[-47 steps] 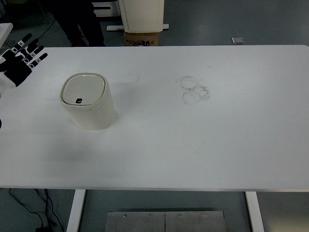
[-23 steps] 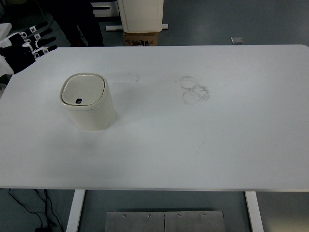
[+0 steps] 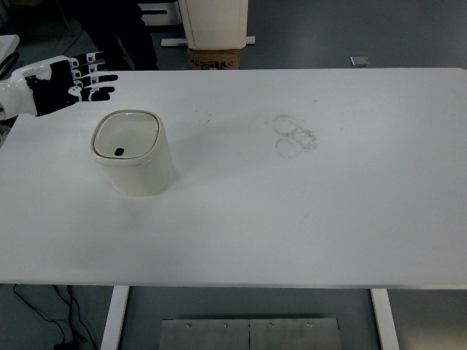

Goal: Open trash can

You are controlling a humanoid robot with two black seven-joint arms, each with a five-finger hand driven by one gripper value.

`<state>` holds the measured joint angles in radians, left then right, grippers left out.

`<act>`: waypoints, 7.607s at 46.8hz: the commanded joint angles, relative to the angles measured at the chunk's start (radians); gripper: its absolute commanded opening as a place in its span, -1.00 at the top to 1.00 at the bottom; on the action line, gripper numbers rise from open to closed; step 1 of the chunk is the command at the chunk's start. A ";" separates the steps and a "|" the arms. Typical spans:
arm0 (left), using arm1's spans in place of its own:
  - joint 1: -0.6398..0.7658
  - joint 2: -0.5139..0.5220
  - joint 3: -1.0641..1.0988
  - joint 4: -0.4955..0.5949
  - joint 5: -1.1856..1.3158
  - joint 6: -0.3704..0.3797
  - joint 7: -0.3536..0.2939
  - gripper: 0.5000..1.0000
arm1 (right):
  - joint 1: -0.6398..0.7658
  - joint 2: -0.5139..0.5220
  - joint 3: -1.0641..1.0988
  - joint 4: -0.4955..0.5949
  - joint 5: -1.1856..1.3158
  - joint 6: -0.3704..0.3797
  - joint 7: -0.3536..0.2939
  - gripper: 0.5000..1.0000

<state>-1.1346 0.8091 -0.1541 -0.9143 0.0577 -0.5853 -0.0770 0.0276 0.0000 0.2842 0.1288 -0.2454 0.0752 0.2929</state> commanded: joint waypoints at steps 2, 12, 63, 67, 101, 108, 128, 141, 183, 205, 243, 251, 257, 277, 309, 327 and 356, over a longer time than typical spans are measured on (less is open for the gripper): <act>-0.025 0.002 0.015 0.000 0.053 -0.010 0.002 -1.00 | 0.000 0.000 0.000 0.000 0.000 0.000 0.000 -0.97; -0.043 0.007 0.022 0.000 0.116 -0.018 0.023 -1.00 | 0.000 0.000 0.000 0.000 0.001 0.000 0.000 -0.97; -0.223 0.033 0.297 -0.063 0.166 -0.026 0.039 -1.00 | 0.000 0.000 0.000 0.000 0.000 0.000 0.000 -0.97; -0.250 0.033 0.309 -0.069 0.166 -0.026 0.039 -1.00 | 0.000 0.000 0.000 0.000 0.000 0.000 0.000 -0.97; -0.501 0.033 0.530 -0.241 0.287 -0.026 0.094 -1.00 | 0.000 0.000 0.000 0.000 0.000 0.000 0.000 -0.97; -0.519 0.030 0.530 -0.244 0.294 -0.026 0.149 -1.00 | 0.000 0.000 0.000 0.000 0.000 0.000 0.000 -0.97; -0.522 0.024 0.533 -0.287 0.324 -0.026 0.191 -1.00 | 0.000 0.000 0.000 0.000 0.000 0.000 0.000 -0.97; -0.524 0.025 0.533 -0.304 0.343 -0.026 0.223 -1.00 | 0.000 0.000 0.000 0.000 0.000 0.000 0.000 -0.97; -0.502 0.008 0.533 -0.304 0.346 -0.026 0.227 -1.00 | 0.000 0.000 0.000 0.000 0.000 0.000 0.000 -0.97; -0.488 0.004 0.531 -0.302 0.346 -0.026 0.227 -1.00 | 0.000 0.000 0.001 0.000 0.000 0.000 0.000 -0.97; -0.579 0.007 0.449 -0.104 0.051 -0.026 0.223 -1.00 | 0.000 0.000 0.001 0.000 0.000 0.000 0.000 -0.97; -0.536 0.015 0.447 -0.012 -0.087 -0.026 0.218 -1.00 | 0.000 0.000 0.001 0.000 0.000 0.000 0.000 -0.97; -0.487 0.018 0.443 0.043 -0.159 -0.026 0.214 -1.00 | 0.000 0.000 0.001 0.000 0.001 0.000 0.000 -0.97; -0.163 0.008 0.099 0.222 -0.288 -0.026 0.201 -1.00 | 0.000 0.000 0.001 0.000 0.000 0.000 0.000 -0.97; 0.213 -0.188 -0.464 0.574 -0.289 -0.026 0.154 -1.00 | 0.000 0.000 0.000 0.000 0.000 0.000 0.000 -0.97; 0.308 -0.271 -0.510 0.601 -0.404 -0.026 0.125 -1.00 | 0.000 0.000 0.001 0.000 0.001 0.000 0.000 -0.97; 0.394 -0.308 -0.567 0.603 -0.461 -0.026 0.125 -1.00 | 0.000 0.000 0.001 0.000 0.000 0.000 0.000 -0.97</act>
<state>-0.7466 0.5028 -0.7209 -0.3112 -0.4033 -0.6108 0.0474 0.0277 0.0000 0.2850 0.1289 -0.2454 0.0752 0.2931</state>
